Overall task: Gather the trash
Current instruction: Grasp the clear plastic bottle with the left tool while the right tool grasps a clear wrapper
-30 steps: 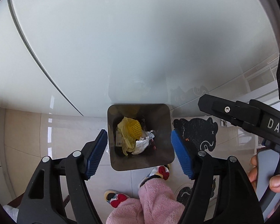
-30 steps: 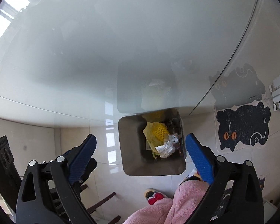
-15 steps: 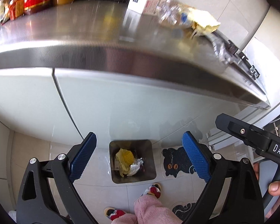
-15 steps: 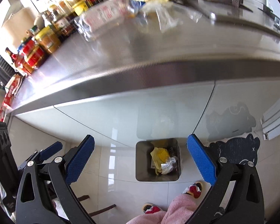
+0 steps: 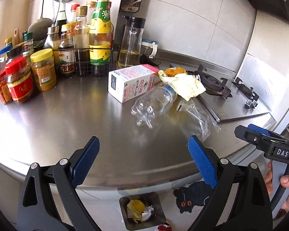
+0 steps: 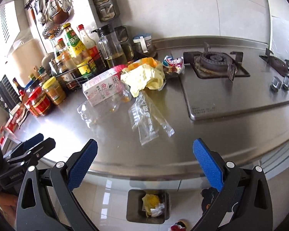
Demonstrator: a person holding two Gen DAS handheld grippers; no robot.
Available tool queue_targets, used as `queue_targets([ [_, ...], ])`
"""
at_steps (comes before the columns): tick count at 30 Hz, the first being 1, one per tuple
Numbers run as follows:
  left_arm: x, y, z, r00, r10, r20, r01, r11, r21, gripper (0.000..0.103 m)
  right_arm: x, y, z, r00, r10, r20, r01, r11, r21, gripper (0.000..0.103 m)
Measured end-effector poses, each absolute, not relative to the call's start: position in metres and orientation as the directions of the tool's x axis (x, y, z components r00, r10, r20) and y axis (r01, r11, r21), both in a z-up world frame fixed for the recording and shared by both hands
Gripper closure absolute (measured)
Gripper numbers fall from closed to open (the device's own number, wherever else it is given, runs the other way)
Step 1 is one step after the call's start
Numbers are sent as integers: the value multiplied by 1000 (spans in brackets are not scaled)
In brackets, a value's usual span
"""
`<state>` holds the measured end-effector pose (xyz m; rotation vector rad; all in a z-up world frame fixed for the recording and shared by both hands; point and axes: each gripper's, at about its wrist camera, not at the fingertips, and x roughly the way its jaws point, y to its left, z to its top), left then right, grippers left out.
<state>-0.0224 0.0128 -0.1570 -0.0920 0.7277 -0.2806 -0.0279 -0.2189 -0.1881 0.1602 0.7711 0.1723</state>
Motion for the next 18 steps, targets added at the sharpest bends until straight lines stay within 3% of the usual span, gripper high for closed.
queue_targets([
  [13,64,-15,-180,668,-283,-689,321,944,-76,9,33,-214,-216,645,252,-722,-221,965,139,5],
  [18,83,-27,-194,637,-272,-721,368,930,-25,9,45,-212,-225,615,272,-740,-259,956,136,11],
])
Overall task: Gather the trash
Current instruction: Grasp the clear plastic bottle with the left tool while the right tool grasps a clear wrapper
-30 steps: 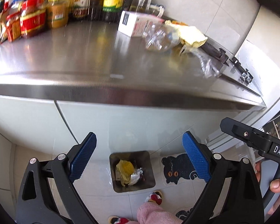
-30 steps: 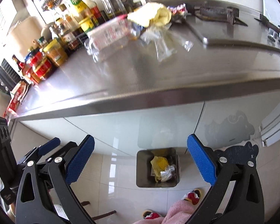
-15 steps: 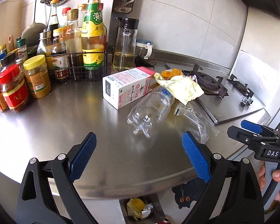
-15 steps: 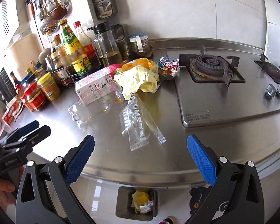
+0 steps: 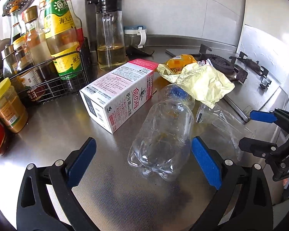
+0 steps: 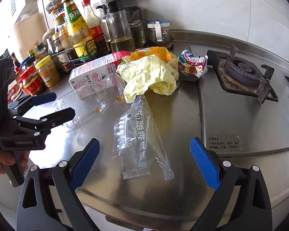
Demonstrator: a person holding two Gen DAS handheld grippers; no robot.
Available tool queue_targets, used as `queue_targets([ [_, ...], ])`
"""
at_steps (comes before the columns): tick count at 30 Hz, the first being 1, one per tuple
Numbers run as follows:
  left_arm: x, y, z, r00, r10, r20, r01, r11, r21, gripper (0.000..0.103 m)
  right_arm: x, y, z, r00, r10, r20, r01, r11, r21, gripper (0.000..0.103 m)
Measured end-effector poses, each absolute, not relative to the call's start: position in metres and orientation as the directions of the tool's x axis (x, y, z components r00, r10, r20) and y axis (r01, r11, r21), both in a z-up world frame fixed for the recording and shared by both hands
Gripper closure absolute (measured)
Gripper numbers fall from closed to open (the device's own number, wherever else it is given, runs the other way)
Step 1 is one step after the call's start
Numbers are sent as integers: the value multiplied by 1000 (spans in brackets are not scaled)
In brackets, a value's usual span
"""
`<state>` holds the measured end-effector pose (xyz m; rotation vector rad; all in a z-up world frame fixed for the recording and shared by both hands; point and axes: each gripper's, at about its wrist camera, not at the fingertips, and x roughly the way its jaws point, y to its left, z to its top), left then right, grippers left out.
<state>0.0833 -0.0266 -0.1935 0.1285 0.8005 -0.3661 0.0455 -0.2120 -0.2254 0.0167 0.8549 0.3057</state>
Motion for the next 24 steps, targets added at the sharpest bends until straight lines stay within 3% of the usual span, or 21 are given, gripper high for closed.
queue_targets([
  [3,91,-34,-200,621,-274,-734,390,921,-14,9,50,-208,-231,597,281,-752,-283,950,130,19],
  [6,97,-42,-204,605,-293,-741,419,908,-17,10,55,-204,-238,563,300,-770,-309,941,140,39],
  [7,98,-44,-205,597,-303,-743,430,902,-23,17,57,-202,-241,546,304,-781,-317,938,144,55],
  [9,101,-47,-207,573,-325,-752,450,892,-42,32,56,-202,-244,545,303,-782,-322,937,138,62],
  [11,101,-49,-206,570,-334,-751,458,888,-47,34,54,-203,-242,550,308,-776,-328,934,139,72],
  [16,95,-52,-204,564,-358,-745,470,880,-68,37,48,-208,-238,553,318,-770,-329,933,149,79],
  [24,57,-53,-178,619,-344,-706,449,893,-42,40,23,-215,-218,588,336,-736,-318,932,171,80],
])
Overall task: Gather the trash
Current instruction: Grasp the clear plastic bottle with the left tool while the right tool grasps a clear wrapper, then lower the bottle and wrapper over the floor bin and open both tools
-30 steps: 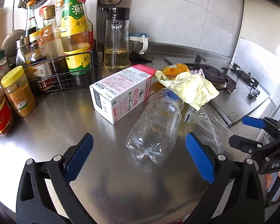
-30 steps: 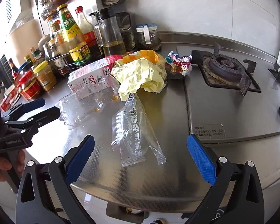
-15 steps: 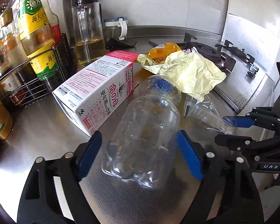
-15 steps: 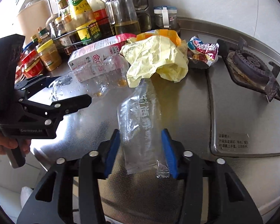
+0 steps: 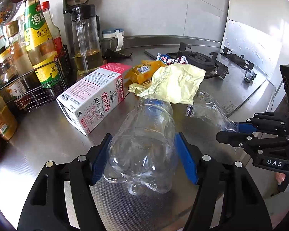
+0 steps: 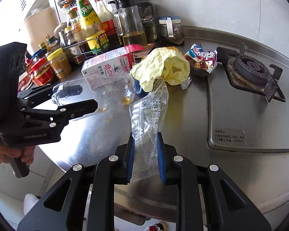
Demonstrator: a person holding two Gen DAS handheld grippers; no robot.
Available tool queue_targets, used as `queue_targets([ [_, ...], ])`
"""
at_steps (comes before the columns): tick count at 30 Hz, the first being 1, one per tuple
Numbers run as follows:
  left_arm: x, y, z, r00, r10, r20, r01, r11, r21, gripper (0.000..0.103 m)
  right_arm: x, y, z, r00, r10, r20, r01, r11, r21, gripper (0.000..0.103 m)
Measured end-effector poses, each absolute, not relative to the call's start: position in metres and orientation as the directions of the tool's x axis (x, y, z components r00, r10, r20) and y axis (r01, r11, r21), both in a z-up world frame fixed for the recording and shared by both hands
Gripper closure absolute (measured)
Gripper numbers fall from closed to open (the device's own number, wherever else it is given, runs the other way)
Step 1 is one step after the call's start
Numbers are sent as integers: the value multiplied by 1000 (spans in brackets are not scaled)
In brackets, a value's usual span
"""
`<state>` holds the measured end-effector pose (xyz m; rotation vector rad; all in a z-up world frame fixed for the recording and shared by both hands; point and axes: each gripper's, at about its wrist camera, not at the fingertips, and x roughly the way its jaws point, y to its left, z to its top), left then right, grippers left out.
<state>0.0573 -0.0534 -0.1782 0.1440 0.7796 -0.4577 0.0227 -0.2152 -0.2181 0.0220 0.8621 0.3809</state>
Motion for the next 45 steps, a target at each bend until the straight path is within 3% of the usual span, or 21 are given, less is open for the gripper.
queue_targets([
  [16,-35,-23,-133,707,-283,-648,353,935,-23,42,-46,-213,-191,635,321,-703,-251,946,205,80],
  [30,-123,-6,-117,720,-313,-619,357,932,-55,43,-120,-194,-184,643,346,-683,-277,937,213,80],
  [37,-163,-2,-138,683,-333,-650,367,926,-88,43,-158,-182,-204,600,362,-714,-281,930,236,80],
  [45,-178,4,-207,575,-330,-748,337,929,-151,43,-168,-176,-273,463,353,-813,-240,933,269,80],
])
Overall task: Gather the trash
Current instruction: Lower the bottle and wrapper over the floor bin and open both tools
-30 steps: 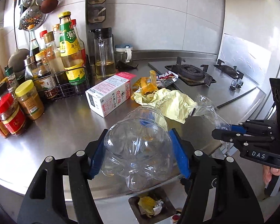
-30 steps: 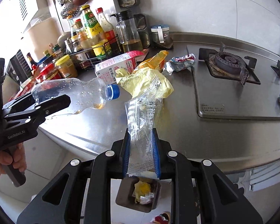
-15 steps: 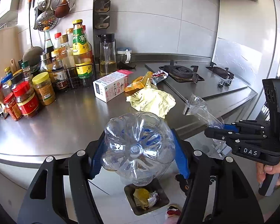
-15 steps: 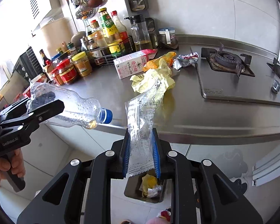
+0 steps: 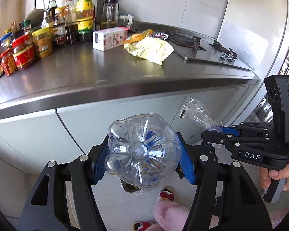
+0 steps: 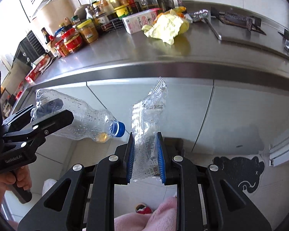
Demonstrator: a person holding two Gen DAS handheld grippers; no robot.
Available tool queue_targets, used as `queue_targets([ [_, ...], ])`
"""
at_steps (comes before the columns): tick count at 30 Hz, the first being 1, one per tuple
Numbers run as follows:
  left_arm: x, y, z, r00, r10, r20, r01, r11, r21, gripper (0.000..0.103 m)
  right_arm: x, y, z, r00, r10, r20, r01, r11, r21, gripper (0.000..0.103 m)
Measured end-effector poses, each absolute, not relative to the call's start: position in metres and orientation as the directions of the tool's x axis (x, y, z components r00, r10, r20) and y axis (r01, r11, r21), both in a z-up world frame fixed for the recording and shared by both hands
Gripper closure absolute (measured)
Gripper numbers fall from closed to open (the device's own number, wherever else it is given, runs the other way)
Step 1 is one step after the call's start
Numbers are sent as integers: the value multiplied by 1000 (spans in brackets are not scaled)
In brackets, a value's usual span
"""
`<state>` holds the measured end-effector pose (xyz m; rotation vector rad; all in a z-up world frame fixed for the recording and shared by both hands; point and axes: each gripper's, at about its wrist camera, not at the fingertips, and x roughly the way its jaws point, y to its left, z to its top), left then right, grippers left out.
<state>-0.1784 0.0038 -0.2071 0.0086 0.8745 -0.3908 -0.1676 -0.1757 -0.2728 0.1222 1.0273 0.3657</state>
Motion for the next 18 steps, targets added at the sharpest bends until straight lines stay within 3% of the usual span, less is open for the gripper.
queue_targets([
  [18,-110,12,-389,363,-282,-888,165,958,-236,43,-116,-161,-459,202,321,-925,-181,941,287,80],
])
